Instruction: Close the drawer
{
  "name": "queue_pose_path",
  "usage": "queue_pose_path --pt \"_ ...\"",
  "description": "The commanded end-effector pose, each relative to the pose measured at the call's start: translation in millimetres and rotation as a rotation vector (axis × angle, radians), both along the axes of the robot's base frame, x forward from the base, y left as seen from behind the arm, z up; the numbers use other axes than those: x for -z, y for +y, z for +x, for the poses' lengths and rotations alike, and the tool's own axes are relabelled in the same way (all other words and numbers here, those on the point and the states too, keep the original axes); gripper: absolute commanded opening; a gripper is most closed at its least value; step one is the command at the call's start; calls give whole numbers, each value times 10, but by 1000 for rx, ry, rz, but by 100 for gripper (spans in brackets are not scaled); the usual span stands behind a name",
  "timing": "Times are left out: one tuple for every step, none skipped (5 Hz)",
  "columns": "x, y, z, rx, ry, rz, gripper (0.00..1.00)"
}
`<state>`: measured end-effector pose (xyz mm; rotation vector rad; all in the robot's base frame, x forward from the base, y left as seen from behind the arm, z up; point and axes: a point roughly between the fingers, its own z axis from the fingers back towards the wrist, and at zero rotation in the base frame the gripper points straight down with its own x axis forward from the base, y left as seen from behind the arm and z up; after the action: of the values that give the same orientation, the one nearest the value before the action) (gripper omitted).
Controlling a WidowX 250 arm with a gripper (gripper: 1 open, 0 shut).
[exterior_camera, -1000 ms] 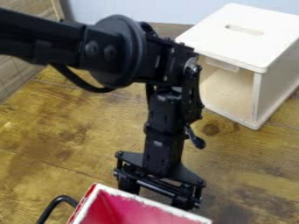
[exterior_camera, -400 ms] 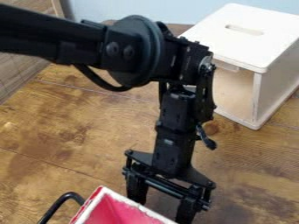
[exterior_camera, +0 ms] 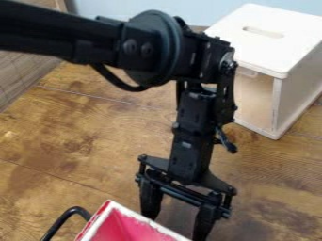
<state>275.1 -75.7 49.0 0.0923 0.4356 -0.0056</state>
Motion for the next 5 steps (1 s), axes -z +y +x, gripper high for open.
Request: queue_pose_path --pt "-141 69 135 -39 -40 -5 100" --pt "-114 33 70 -51 -30 2 100" --pt "-97 -5 4 -64 -20 9 100" --pt "-120 38 -54 -26 -12 14 100" --pt "-179 87 -86 4 -2 19 100"
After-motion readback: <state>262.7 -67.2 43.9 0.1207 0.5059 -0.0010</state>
